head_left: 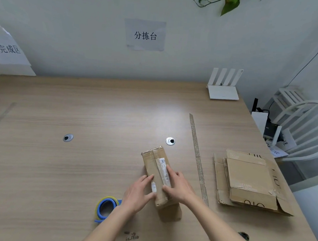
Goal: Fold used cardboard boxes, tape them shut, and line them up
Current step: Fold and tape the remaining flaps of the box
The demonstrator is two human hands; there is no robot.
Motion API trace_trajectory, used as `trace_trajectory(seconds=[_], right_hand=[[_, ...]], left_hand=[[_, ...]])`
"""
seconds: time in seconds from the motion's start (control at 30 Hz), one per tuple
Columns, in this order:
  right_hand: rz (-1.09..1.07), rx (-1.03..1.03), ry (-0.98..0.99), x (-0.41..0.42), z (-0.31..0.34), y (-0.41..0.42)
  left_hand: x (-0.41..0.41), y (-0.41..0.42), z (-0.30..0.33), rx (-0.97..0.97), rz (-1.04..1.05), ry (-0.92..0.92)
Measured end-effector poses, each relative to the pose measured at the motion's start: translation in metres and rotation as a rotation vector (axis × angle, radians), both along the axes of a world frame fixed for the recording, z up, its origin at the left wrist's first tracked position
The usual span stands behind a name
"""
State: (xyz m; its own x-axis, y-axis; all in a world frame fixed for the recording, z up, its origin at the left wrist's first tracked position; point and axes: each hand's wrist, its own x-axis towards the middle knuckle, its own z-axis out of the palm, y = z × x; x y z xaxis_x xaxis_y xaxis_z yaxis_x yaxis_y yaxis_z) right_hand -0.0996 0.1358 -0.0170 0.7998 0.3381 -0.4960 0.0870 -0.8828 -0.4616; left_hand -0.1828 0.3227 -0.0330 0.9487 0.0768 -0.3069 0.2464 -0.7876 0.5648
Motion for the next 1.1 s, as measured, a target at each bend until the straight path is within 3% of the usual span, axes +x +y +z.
trace_trajectory(seconds=[0.07, 0.3, 0.57, 0.77, 0.93, 1.1], right_hand=[[0.02, 0.027, 0.0, -0.003, -0.006, -0.008], [-0.214, 0.17, -0.11, -0.024, -0.019, 0.005], [-0.243, 0.184, -0.183, -0.046, -0.026, 0.023], [-0.252, 0.24, -0.216, -0.053, -0.03, 0.026], [-0.28, 0.258, -0.261, -0.058, -0.03, 0.027], [-0.271, 0.211, -0.286, -0.068, -0.027, 0.025]], left_hand=[[-0.003, -0.002, -0.003, -0.031, -0.014, 0.021], [-0.004, -0.01, -0.012, -0.111, 0.046, 0.006], [-0.03, 0.008, -0.022, -0.077, 0.1, -0.093], [-0.085, 0.048, -0.036, 0.128, 0.256, -0.077], [-0.109, 0.068, -0.07, 0.354, 0.12, 0.033], [-0.093, 0.056, -0.077, 0.36, 0.129, 0.189]])
